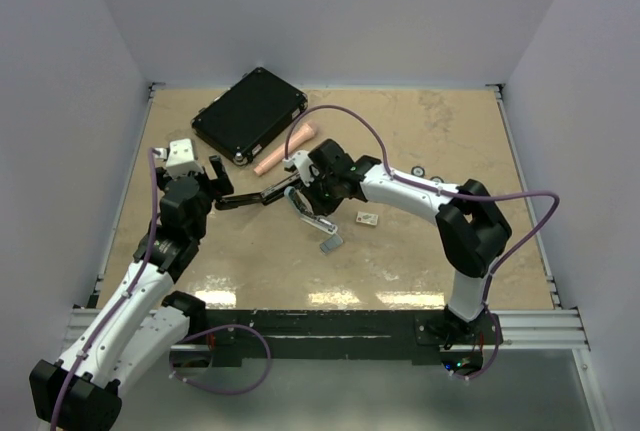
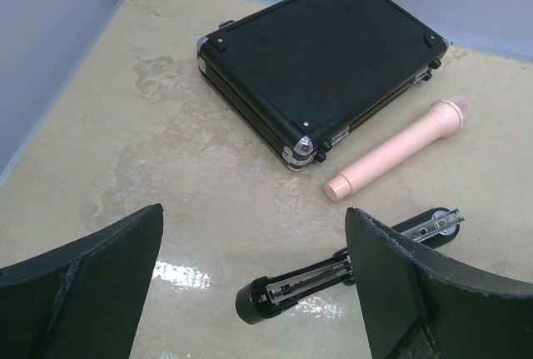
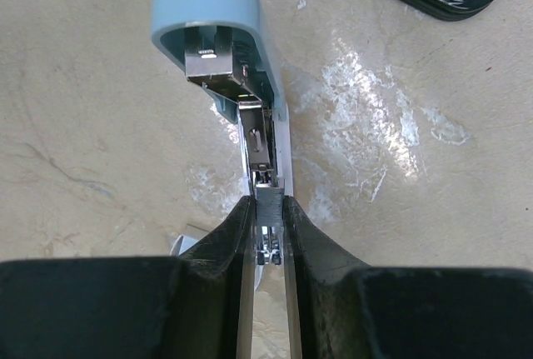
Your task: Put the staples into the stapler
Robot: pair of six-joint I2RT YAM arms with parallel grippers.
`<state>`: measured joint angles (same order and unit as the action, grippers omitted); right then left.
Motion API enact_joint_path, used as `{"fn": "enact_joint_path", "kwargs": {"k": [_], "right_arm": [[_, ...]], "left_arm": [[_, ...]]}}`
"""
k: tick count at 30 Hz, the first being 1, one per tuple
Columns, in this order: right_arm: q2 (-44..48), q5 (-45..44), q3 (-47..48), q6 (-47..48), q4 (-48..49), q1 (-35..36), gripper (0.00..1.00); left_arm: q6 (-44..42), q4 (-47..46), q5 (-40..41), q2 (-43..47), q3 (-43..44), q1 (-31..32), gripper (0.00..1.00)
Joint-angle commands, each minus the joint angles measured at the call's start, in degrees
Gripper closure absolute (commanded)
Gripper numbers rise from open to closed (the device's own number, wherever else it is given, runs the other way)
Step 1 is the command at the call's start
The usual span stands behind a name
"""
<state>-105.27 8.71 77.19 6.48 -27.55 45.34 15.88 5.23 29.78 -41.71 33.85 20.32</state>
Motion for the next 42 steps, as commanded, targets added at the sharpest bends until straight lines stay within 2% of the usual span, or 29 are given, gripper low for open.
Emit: {"fn": "enact_joint_path", "kwargs": {"k": [1, 42], "right_arm": [[0.6, 2.01, -1.07, 1.17, 1.1, 0.01, 0.94], [-1.69, 1.84, -2.48, 3.71, 0.74, 0.01, 0.94]], "left_arm": [[0.12, -2.16, -0.42, -0.03, 0.26, -0.36, 0.05], [0.12, -2.07, -0.51, 0.23, 0.26, -0.37, 0.05]]}}
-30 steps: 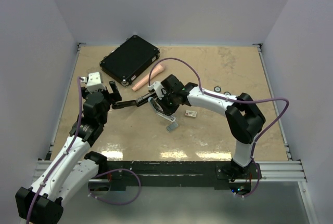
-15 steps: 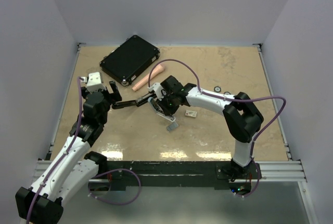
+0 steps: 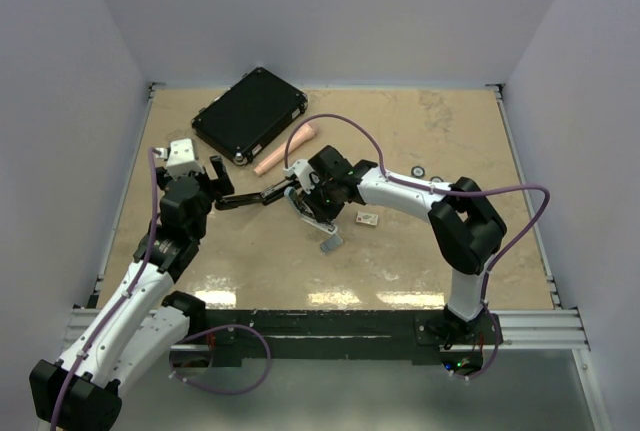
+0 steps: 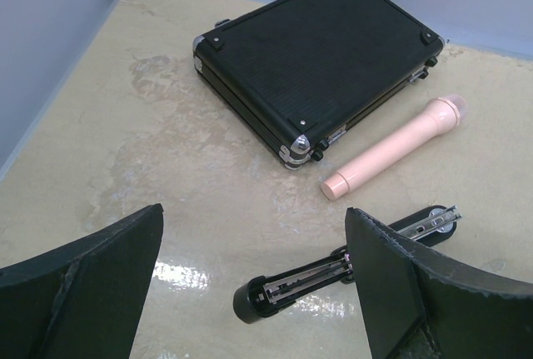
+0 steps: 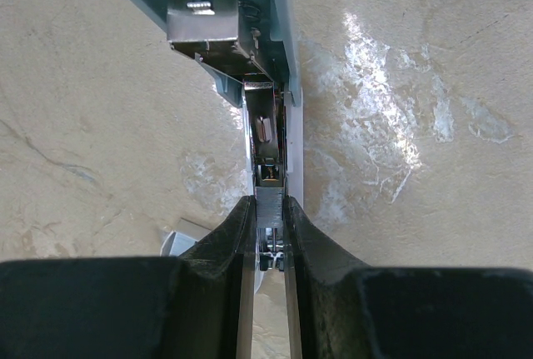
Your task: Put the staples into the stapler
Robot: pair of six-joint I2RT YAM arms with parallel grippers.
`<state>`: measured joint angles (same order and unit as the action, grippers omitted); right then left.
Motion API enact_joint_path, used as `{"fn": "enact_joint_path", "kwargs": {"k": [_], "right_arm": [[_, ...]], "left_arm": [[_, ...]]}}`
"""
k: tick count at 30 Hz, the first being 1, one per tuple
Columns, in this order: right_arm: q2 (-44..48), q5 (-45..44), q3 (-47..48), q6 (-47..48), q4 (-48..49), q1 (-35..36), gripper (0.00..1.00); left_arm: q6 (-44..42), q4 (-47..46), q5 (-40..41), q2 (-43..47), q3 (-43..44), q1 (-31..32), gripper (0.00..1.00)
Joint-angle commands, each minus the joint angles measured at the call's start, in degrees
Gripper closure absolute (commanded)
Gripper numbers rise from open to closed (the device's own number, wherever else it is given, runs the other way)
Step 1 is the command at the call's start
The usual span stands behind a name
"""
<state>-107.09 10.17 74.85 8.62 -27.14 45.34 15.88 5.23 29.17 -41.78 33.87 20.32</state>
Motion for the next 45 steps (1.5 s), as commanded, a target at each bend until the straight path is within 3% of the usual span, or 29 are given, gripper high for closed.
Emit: {"fn": "enact_joint_path", "kwargs": {"k": [1, 22, 28, 45], "right_arm": [[-0.22, 0.37, -0.14, 1.75, 0.33, 0.01, 0.94], [-1.37, 0.55, 0.3, 1.84, -0.73, 0.01, 0.91], [-1.28, 0.28, 0.39, 1.84, -0.99, 0.01, 0.82], [-1.46, 0.11, 1.26, 1.75, -1.43, 0.1, 0.71]], "left_arm": [[0.12, -2.07, 0.1, 0.3, 0.23, -0.36, 0.05], [0.03, -1.98, 0.19, 0.21, 0.23, -0.45, 0.05], [0.03, -2.07, 0.01, 0.12, 0.23, -0.45, 0.05], [0.12, -2.07, -0.08, 0.03, 0.23, -0.45, 0.05]]}}
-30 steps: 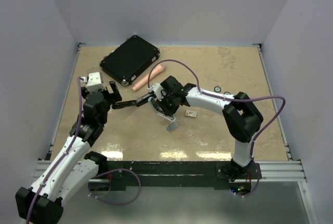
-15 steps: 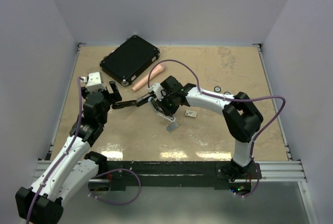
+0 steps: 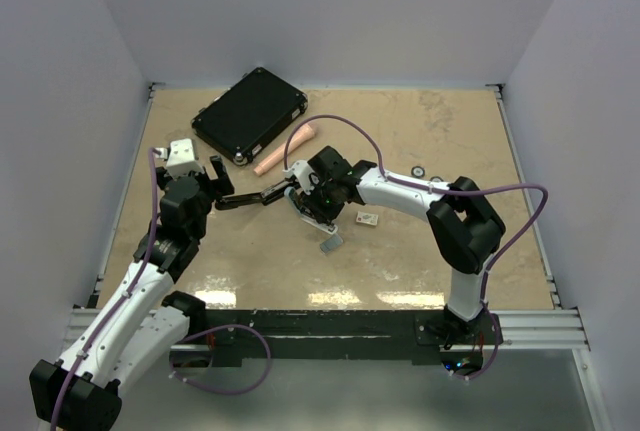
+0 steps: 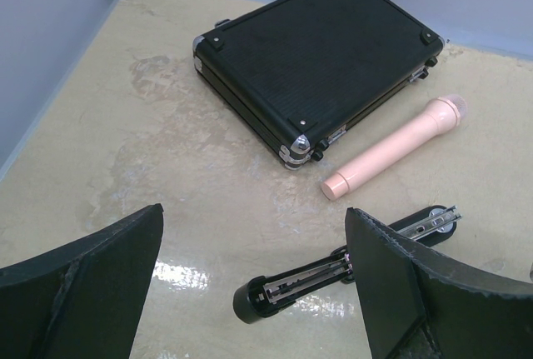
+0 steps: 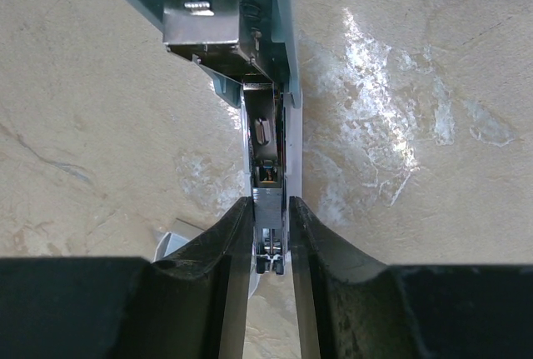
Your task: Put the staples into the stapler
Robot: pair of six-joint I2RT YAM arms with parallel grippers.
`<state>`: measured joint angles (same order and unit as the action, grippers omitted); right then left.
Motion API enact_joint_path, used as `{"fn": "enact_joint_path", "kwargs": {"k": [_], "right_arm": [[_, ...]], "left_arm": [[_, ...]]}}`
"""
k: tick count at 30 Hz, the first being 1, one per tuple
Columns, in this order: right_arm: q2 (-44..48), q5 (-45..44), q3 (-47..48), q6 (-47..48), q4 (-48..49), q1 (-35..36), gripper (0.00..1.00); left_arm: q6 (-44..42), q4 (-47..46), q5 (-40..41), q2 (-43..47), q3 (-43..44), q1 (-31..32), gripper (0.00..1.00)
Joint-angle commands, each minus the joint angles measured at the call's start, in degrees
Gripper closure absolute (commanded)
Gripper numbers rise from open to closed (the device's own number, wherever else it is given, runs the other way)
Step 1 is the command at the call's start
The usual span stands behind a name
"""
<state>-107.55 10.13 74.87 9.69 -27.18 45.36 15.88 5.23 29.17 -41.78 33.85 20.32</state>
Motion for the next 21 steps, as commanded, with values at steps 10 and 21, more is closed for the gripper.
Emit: {"fn": "enact_joint_path", "kwargs": {"k": [10, 21], "right_arm": [[-0.3, 0.24, 1.59, 0.5, -1.47, 0.08, 0.66], [0.41, 1.21, 1.86, 0.41, -1.91, 0.08, 0.59]], "left_arm": [[0.12, -2.07, 0.01, 0.21, 0.34, -0.45, 0.05], [0.12, -2.07, 0.01, 0.38, 0.26, -0.45, 0.05]]}}
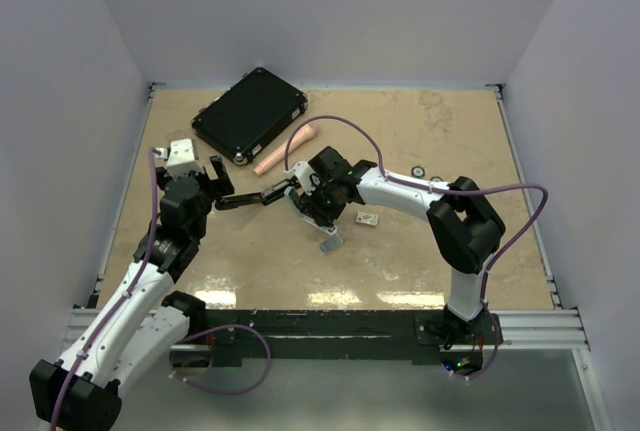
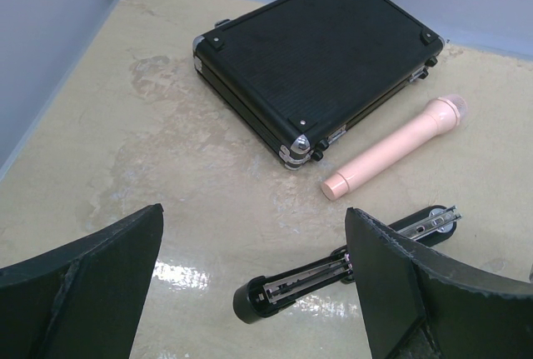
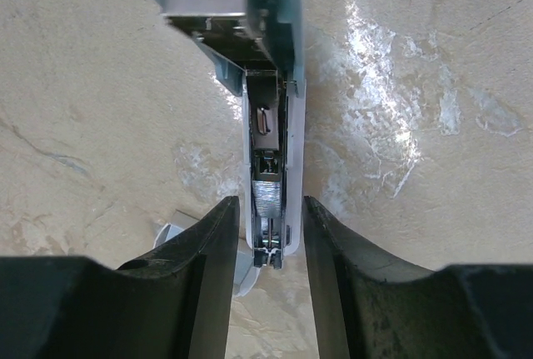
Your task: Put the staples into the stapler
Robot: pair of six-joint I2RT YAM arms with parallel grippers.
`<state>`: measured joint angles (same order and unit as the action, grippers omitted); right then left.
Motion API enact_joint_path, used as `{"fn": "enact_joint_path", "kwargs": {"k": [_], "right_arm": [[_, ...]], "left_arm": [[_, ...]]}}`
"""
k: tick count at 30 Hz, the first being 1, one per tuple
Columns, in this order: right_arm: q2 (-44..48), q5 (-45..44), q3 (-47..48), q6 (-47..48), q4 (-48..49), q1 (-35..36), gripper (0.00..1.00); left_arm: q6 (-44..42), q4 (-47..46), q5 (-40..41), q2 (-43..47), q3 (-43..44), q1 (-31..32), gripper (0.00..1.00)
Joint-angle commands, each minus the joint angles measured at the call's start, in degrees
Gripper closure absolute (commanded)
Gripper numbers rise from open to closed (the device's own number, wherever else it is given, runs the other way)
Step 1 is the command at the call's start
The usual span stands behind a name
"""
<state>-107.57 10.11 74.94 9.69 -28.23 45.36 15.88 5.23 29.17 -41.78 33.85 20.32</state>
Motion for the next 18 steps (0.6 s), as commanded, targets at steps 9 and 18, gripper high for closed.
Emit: {"fn": "enact_joint_path", "kwargs": {"k": [9, 18], "right_arm": [[3.33, 0.97, 3.99, -1.25, -0.95, 0.16, 0.54], [3.24, -5.0, 5.04, -6.79, 3.09, 0.08, 0.46]], "left_arm": [[0.12, -1.98, 0.01, 0.3, 0.26, -0.45, 0.05], [0.2, -2.07, -0.16, 0.21, 0.34, -0.45, 0.05]]}}
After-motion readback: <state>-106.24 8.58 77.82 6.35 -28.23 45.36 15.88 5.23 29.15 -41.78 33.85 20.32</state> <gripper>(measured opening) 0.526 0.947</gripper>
